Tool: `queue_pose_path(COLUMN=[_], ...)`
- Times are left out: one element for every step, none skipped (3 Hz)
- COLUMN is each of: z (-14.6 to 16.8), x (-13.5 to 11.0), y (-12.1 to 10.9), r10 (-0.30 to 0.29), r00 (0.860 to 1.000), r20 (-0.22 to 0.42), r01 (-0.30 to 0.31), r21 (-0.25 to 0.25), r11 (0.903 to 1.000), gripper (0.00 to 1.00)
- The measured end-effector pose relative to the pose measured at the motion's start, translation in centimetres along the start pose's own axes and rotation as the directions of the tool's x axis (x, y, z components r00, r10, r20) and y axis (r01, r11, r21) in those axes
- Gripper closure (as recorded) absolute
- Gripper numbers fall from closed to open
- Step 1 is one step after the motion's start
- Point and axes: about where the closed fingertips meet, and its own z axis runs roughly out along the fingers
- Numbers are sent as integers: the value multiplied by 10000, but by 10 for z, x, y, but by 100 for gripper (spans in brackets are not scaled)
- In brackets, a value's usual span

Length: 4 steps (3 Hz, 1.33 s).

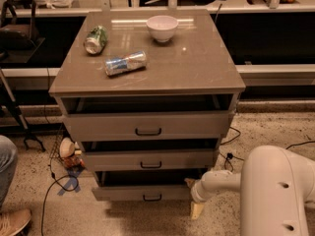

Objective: Open bottom drawer

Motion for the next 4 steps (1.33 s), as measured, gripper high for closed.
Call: queue_pose_path(z=[2,10,32,42], x=[-1,-2,6,10], y=[1,2,0,-5], r10=[-28,-50,221,357], r00=[10000,9999,9994,9984], r20=[-24,-95,-279,-432], r01=[28,46,-245,-398], r21=[-124,-410,-879,-984], r11=[9999,9991,9958,9944], gripper=[0,0,0,0])
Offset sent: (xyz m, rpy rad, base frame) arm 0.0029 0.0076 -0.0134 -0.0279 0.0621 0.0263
